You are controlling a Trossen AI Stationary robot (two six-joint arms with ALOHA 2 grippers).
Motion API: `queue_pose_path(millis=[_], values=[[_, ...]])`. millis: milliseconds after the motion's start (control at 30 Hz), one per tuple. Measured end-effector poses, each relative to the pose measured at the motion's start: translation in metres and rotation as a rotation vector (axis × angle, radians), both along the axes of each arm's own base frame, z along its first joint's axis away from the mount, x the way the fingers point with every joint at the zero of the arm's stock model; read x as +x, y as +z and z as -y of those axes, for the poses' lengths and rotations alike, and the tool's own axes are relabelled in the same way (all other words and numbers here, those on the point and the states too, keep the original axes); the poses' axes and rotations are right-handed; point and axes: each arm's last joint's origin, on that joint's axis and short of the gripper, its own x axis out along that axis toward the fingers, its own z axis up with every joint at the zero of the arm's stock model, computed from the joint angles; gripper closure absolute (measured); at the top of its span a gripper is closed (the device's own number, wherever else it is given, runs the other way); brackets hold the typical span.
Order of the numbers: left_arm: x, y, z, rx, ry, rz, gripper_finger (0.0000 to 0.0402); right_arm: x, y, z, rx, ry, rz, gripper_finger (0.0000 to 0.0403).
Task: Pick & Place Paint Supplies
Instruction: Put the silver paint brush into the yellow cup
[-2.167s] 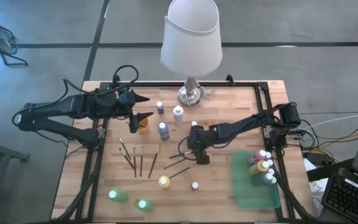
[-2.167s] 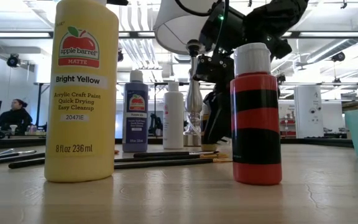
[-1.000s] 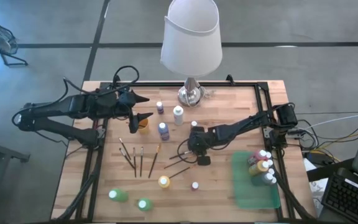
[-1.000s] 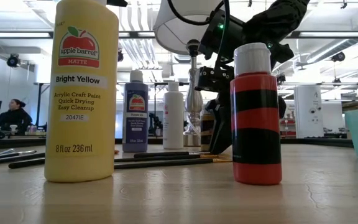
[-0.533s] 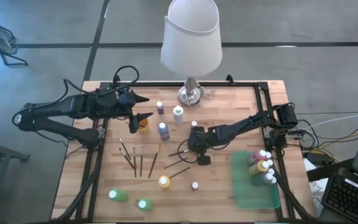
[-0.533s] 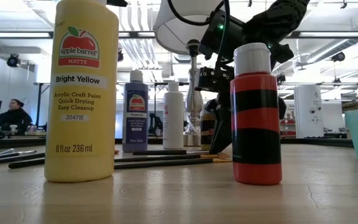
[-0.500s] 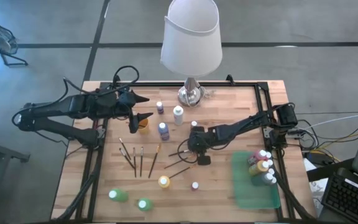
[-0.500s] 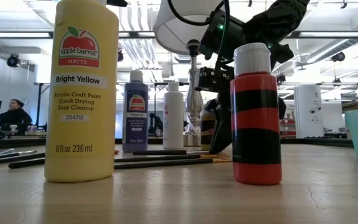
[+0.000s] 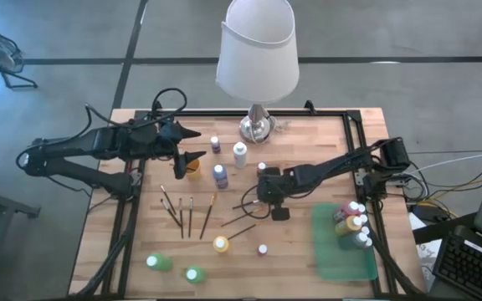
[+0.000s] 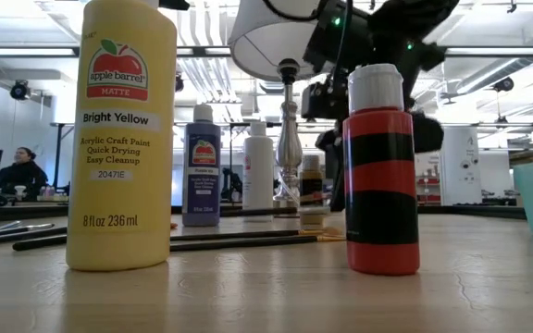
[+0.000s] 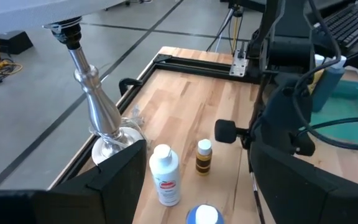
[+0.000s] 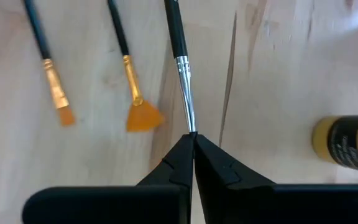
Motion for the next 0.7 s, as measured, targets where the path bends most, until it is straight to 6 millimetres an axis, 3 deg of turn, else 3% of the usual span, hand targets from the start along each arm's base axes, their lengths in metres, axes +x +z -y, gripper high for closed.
queue_pose_path(millis=[433,700], values=[[0.007,-0.004,0.002,-0.162,-0.008,0.019,0.0113,-0.034,0.073,-0.019,-0.086,0.088,0.142,0.0395],[0.035,-0.013,0.006,-0.391,-0.105,0.024,0.0113,-0.056,0.122,-0.05,-0.2,0.2,0.378,0.0395]])
